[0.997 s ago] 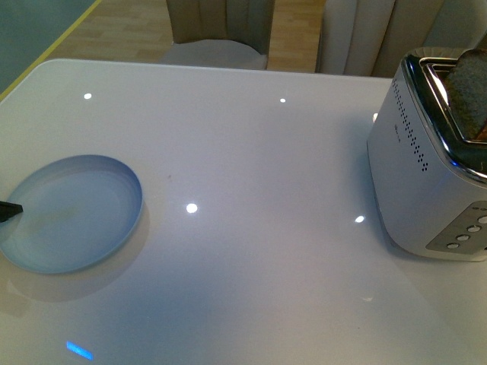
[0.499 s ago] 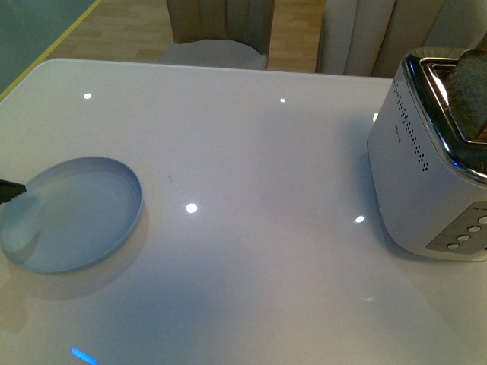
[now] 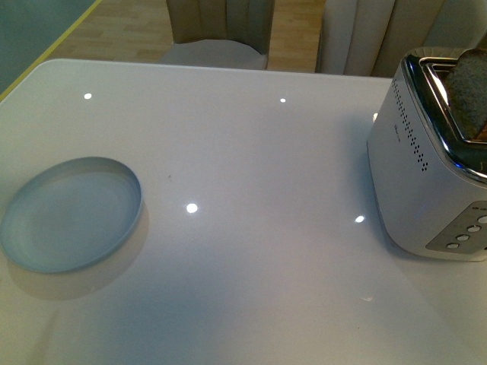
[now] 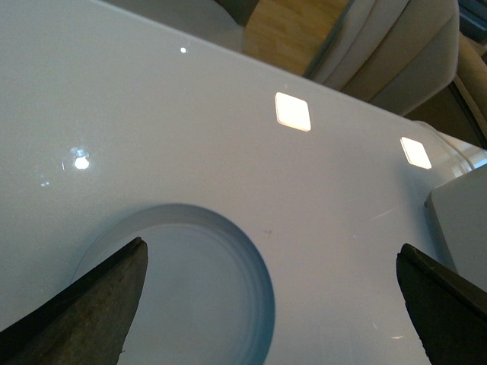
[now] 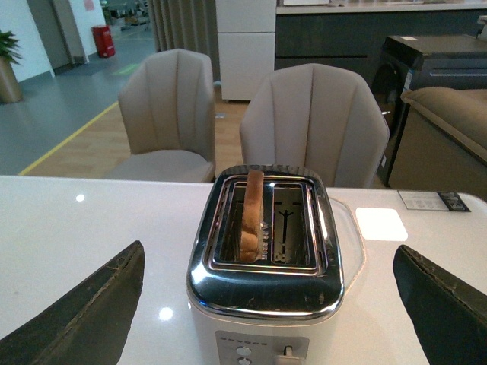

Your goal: Left arm holds plate, right arm toasts bread

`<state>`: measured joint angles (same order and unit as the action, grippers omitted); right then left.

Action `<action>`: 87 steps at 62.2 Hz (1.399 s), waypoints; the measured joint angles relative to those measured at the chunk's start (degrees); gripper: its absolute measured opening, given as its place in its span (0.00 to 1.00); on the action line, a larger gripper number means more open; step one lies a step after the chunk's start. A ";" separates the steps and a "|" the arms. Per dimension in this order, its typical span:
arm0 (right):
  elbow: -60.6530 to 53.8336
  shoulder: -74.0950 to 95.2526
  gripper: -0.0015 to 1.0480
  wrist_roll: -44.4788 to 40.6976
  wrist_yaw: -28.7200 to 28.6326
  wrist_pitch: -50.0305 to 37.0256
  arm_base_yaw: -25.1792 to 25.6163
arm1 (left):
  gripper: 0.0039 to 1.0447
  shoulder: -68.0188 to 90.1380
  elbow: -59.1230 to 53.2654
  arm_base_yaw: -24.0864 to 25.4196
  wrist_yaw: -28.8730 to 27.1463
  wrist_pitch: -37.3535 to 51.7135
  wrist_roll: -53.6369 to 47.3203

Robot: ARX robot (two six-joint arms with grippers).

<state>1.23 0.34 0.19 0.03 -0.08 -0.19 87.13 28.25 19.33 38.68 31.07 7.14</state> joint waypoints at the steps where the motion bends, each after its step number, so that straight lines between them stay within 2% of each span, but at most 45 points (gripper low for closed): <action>1: 0.00 0.00 0.92 0.00 0.00 0.00 0.00 | 0.93 -0.92 -0.55 -0.17 -0.17 0.00 0.39; 16: 0.00 0.00 0.92 0.00 0.00 0.00 0.00 | 0.93 -23.74 -13.33 -5.62 -6.32 -2.75 8.09; 19: 0.00 0.00 0.92 0.00 0.00 0.00 0.00 | 0.91 -26.51 -16.20 -7.26 -10.03 -0.70 8.04; 21: 0.00 0.00 0.92 0.00 0.07 0.00 0.00 | 0.84 -27.06 -19.67 -9.25 -18.71 7.74 5.38; 24: 0.00 -0.09 0.92 0.02 0.02 0.00 0.00 | 0.73 -28.02 -23.93 -11.43 -27.93 18.36 0.00; 27: 0.00 -0.04 0.92 0.02 0.04 0.00 0.00 | 0.64 -30.36 -24.81 -12.17 -31.26 20.06 -2.47; 35: 0.00 -0.07 0.92 0.02 0.04 0.00 0.00 | 0.40 -37.35 -26.03 -13.77 -33.29 16.02 -5.40; 40: 0.00 -0.07 0.92 0.02 0.09 0.00 0.00 | 0.24 -41.44 -26.82 -17.44 -38.12 12.17 -5.88; 48: 0.00 -0.07 0.92 0.02 0.04 0.00 0.00 | 0.02 -47.78 -27.47 -19.12 -38.60 6.95 -6.21; 87: 0.00 -0.07 0.92 0.00 0.02 0.00 0.00 | 0.02 -69.66 -27.52 -19.19 -38.69 -13.60 -6.49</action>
<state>1.23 0.27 0.19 0.05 -0.08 -0.19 17.47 0.73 0.14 -0.01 17.47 0.64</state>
